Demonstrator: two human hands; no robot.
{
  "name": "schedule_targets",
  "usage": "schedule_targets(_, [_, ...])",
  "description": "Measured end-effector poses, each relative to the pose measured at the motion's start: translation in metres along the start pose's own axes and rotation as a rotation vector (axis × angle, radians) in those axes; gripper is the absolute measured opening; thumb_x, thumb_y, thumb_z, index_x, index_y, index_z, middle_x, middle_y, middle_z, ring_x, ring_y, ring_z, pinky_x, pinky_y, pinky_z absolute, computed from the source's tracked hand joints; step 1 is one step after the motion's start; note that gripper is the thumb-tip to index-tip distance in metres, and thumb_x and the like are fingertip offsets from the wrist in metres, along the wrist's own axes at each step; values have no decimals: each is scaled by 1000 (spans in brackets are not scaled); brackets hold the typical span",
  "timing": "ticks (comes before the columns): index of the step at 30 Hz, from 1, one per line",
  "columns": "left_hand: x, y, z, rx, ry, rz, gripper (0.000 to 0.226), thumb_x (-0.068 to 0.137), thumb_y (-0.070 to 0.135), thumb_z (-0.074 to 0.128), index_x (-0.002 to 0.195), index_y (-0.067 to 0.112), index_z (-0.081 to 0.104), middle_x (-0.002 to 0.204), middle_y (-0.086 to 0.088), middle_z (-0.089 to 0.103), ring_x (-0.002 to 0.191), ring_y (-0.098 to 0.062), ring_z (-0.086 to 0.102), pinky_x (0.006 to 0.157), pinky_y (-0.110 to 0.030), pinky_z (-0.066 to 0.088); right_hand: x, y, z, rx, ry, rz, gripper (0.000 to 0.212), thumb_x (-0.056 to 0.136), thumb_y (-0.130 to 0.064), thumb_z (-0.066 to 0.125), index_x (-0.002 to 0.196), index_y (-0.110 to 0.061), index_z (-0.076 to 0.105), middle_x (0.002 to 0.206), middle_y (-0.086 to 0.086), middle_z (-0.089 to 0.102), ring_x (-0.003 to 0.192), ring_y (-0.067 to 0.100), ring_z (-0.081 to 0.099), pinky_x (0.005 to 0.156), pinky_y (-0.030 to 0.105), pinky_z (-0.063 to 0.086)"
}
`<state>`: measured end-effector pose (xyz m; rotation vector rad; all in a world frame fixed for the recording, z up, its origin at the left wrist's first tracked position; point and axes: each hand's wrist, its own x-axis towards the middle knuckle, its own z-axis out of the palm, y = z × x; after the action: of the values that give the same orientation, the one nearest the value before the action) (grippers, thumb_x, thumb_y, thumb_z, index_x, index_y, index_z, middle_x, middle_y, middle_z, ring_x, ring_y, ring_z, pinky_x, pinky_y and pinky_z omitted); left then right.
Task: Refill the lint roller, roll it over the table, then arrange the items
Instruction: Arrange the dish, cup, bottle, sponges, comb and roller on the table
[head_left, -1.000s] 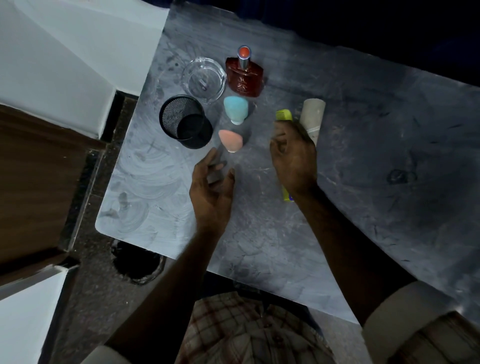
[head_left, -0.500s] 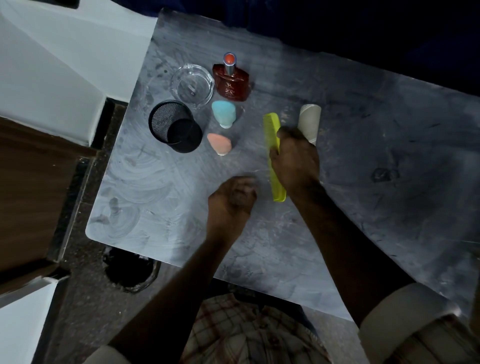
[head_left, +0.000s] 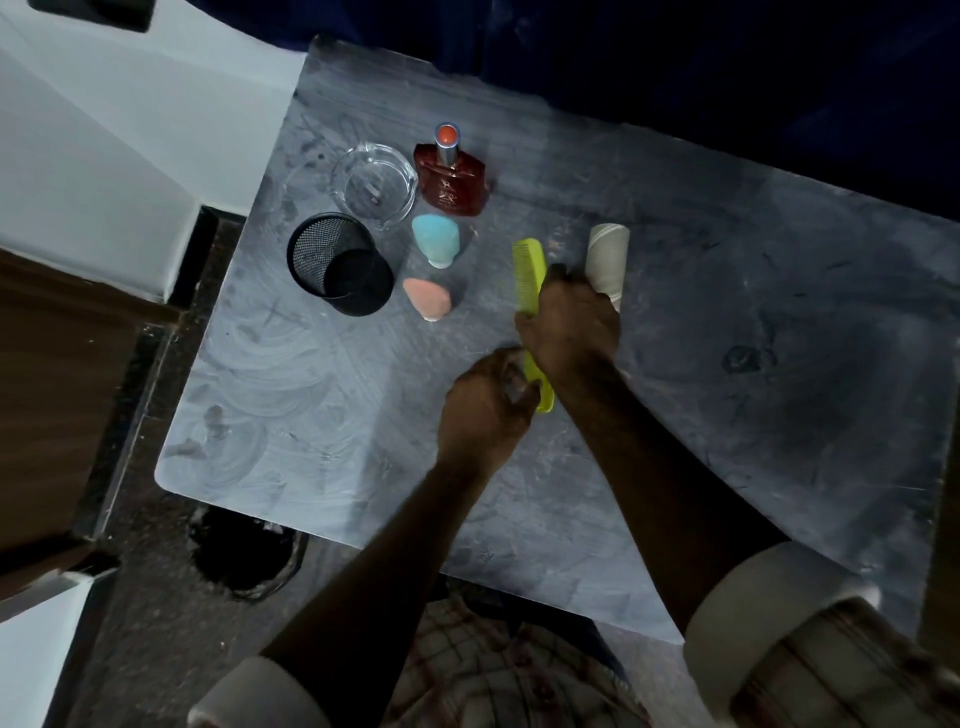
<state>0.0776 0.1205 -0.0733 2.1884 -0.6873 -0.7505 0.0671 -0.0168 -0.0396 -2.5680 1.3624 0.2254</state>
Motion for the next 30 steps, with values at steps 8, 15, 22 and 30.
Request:
schedule_targets(8, [-1,-2,-1,-16,15,6,43,94,31,79,136,24,70,112,5,79,99,-15,75,91,-38,63,11,-3,1,18,-21,80,52,81,-36,77,122,-12,55,119,9,71,110,31,70,87,36,55])
schedule_targets(15, [-4,-8,-3,-43,17,8,43,94,32,79,136,27,69,106,15,71,97,-9,73,91,-39,64,11,1,1,89,-36,90,35,87,-34,72,112,-12,63,120,10,69,113,32,68,88,38,55])
schedule_targets(22, [-8,-10,-8,18,138,2,49,89,43,82,134,28,69,132,6,70,107,-23,74,90,-44,64,21,14,0,467,-137,161,23,98,-33,59,99,-13,70,104,11,75,98,33,73,90,45,58])
schedule_targets(30, [-8,-10,-19,-526,119,-192,9,103,34,73,111,30,73,89,2,79,64,-13,73,51,-37,62,40,14,-13,1066,-251,351,11,100,-19,59,91,-13,60,41,-3,58,40,13,60,45,29,54])
